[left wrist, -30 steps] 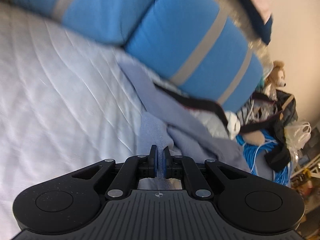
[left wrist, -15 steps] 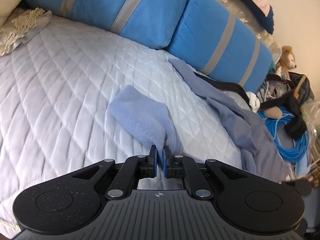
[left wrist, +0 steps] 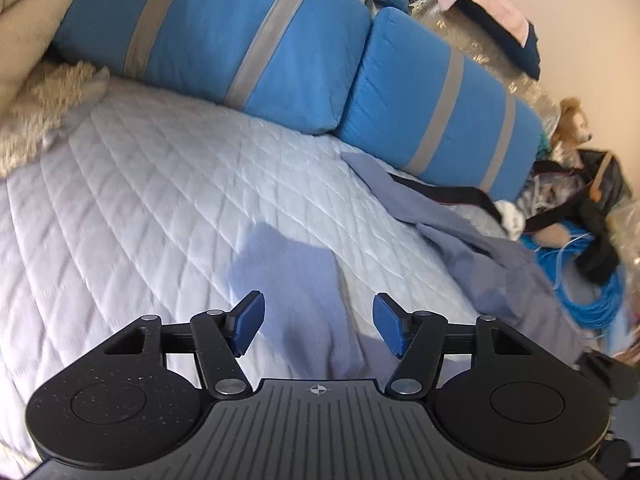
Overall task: Fold clothes
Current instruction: 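Grasp the leg hem with the left gripper while the right gripper lays the leg flat, then pull the held leg hem with the left gripper, stretching the leg out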
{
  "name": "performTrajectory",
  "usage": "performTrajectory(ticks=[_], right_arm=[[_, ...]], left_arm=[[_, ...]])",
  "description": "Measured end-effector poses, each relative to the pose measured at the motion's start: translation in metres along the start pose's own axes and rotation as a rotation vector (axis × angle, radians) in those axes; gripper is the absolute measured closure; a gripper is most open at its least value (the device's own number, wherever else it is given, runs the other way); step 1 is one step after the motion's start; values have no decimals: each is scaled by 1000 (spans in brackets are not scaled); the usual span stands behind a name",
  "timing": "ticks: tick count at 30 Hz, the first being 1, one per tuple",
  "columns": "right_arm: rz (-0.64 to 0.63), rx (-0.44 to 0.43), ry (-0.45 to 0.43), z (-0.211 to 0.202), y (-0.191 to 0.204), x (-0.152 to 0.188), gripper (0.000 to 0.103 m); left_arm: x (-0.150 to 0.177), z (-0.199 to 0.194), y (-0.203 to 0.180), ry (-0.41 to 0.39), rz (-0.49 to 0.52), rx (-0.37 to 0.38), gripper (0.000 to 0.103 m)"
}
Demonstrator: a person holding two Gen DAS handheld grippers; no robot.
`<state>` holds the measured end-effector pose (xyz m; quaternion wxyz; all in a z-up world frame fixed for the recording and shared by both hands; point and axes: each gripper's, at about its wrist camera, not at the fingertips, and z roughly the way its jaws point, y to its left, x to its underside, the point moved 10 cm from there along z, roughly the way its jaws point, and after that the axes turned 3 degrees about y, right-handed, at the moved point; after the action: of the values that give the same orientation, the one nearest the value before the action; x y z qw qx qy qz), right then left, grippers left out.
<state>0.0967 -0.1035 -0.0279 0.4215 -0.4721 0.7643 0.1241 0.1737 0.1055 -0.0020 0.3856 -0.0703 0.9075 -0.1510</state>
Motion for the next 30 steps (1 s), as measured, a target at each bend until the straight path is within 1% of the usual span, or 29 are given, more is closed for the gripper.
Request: performTrajectory(ticks=[3, 8, 11, 13, 15, 16, 17, 19, 21, 23, 27, 30], right_arm=[[27, 5, -8, -1, -3, 0, 17], [62, 11, -14, -4, -5, 3, 16], [74, 16, -17, -7, -6, 6, 15], [86, 17, -17, -10, -8, 9, 15], [93, 24, -16, -13, -10, 13, 14], [98, 27, -16, -14, -11, 15, 14], [103, 30, -15, -15, -12, 17, 14], [112, 34, -13, -17, -14, 21, 14], [121, 41, -11, -19, -17, 24, 14], [129, 50, -10, -20, -19, 26, 14], [142, 71, -6, -24, -27, 31, 13], [137, 89, -1, -25, -32, 33, 13]], left_arm=[[-12, 19, -15, 8, 76, -46, 44], [-18, 59, -46, 18, 217, -75, 45], [-18, 84, -53, 42, 267, -105, 46], [-17, 98, -53, 75, 267, -115, 49], [-16, 108, -50, 112, 267, -128, 55], [-15, 112, -49, 126, 275, -141, 61], [-14, 115, -47, 140, 282, -155, 75], [-14, 119, -42, 160, 286, -189, 98], [-20, 110, -36, 130, 240, -187, 98], [-31, 92, -29, 81, 212, -194, 99], [-61, 36, -2, -48, 144, -243, 99], [-82, -10, 23, -130, 81, -288, 99]])
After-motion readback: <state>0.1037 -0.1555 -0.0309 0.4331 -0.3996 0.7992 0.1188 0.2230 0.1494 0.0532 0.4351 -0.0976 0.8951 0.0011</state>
